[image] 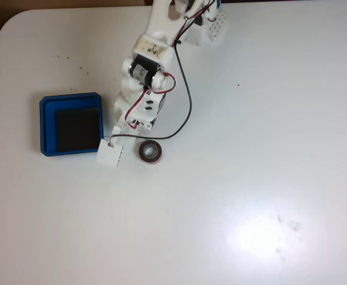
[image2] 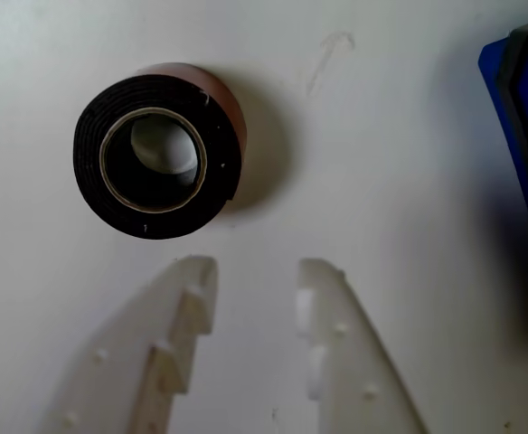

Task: Pick the red roll and drop it in the blue box

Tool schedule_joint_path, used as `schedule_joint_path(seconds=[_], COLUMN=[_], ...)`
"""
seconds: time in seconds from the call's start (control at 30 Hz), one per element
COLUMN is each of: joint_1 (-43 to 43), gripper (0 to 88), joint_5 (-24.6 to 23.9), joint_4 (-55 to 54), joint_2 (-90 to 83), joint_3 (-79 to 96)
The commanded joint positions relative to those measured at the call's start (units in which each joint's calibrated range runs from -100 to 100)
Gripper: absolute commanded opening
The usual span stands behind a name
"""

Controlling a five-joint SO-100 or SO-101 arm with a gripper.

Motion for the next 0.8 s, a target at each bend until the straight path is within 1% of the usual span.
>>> schedule_joint_path(seconds=[0.0,0.07,0.23,0.3,0.77], joint_1=[-0.1,-0.1,0.1,0.1,-0.1], gripper=[3.0,4.9,14.2,16.0,16.5], joint_5=[-0.1,-0.1,-0.1,-0.1,-0.1], joint_4=[3.3,3.3,3.3,3.3,3.4], joint_2=[4.0,5.6,7.6,8.5,13.0], joint_3=[-11.1,-11.9,-11.9,-11.8,-11.8])
